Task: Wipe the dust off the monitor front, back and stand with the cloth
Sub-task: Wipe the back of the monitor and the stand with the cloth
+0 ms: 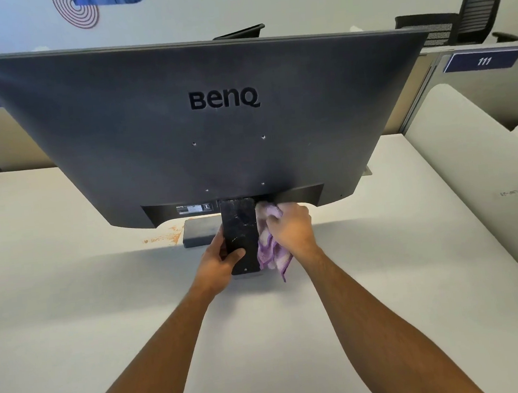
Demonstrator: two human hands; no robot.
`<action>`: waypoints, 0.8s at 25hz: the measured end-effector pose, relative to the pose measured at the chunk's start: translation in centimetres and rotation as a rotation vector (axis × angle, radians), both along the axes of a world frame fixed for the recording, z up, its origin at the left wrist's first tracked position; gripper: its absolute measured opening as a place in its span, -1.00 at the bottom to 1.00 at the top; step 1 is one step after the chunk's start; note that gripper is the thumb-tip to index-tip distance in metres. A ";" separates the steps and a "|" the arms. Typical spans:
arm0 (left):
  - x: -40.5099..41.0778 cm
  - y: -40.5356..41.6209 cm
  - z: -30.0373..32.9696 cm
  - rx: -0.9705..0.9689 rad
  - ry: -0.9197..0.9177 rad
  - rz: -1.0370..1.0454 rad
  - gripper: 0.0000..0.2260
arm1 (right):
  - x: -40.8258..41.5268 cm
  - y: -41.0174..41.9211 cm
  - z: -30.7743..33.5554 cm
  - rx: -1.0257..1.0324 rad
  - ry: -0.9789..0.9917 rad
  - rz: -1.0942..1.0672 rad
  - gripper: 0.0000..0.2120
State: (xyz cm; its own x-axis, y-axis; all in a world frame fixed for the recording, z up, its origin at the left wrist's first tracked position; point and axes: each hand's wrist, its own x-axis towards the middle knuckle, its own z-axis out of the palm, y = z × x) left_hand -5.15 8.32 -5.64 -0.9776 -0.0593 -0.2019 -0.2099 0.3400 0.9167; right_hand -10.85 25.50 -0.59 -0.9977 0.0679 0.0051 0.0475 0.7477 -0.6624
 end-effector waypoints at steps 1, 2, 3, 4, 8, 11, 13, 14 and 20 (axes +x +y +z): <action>0.0 0.0 0.0 -0.010 0.002 0.000 -0.42 | -0.1 0.1 -0.1 0.034 -0.057 -0.012 -0.82; 0.0 0.0 0.0 -0.014 0.005 0.001 -0.41 | -0.1 0.3 -0.2 0.038 -0.073 -0.028 -0.82; 0.0 0.0 0.0 -0.015 0.009 0.001 -0.41 | -0.1 0.3 -0.2 0.012 -0.054 -0.040 -0.83; -0.1 0.0 0.0 -0.013 0.010 0.001 -0.41 | 0.0 0.3 -0.1 -0.026 -0.014 -0.039 -0.83; 0.0 0.0 -0.1 -0.015 0.000 0.003 -0.41 | 0.2 0.2 0.5 -0.123 0.007 -0.057 -0.86; 0.0 0.2 0.0 -0.027 -0.008 0.016 -0.41 | 0.2 0.9 0.3 -0.222 -0.075 -0.178 -0.89; -0.1 0.1 0.0 -0.029 -0.018 0.020 -0.40 | 0.4 1.8 -0.1 -0.316 -0.036 -0.291 -0.89; -0.1 0.2 0.0 -0.027 -0.021 0.018 -0.39 | 0.7 2.3 -0.3 -0.383 -0.018 -0.361 -0.90; 0.0 0.2 0.1 -0.039 -0.027 0.014 -0.38 | 1.2 4.3 -0.6 -0.538 0.039 -0.623 -0.85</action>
State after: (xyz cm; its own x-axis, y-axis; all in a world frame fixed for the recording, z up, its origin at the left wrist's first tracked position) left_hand -5.16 8.51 -5.53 -0.9709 -0.0807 -0.2255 -0.2393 0.3719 0.8969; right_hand -9.65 29.76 -1.18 -0.7764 0.6117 -0.1521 0.3184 0.1723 -0.9322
